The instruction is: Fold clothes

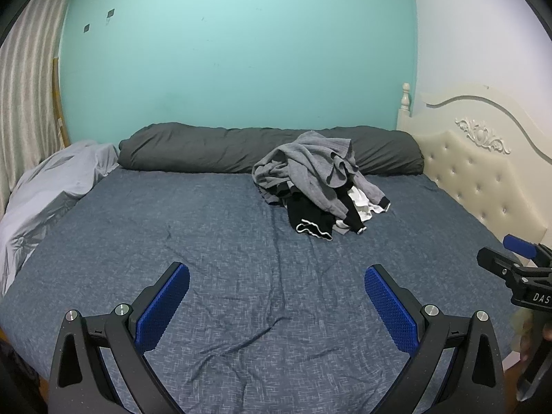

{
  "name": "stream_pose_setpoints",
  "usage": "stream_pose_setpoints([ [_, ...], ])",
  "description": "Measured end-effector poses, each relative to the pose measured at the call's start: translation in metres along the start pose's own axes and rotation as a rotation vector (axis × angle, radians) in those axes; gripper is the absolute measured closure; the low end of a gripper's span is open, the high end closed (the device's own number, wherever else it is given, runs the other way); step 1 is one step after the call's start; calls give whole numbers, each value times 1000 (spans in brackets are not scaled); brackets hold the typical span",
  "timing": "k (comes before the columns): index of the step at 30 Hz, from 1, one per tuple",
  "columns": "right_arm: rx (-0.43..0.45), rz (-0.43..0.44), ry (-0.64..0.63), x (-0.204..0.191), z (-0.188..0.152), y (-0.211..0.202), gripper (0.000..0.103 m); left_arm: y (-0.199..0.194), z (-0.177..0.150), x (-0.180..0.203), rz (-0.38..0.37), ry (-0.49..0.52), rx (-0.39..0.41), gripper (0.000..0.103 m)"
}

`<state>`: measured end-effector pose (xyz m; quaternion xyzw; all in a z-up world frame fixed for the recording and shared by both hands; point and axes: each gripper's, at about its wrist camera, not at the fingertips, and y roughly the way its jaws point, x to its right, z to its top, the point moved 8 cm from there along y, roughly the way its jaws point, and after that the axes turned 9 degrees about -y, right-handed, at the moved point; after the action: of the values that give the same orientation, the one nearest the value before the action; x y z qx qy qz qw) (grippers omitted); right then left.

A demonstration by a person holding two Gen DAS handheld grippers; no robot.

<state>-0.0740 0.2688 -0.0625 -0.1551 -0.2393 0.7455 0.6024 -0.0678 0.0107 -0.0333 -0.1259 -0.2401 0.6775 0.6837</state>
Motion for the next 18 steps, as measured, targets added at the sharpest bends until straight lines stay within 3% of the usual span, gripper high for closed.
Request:
stream_pose_setpoints([
  [18,-10,3,4,1,-3,5,0,1,3,2,-22,0,-3,0],
])
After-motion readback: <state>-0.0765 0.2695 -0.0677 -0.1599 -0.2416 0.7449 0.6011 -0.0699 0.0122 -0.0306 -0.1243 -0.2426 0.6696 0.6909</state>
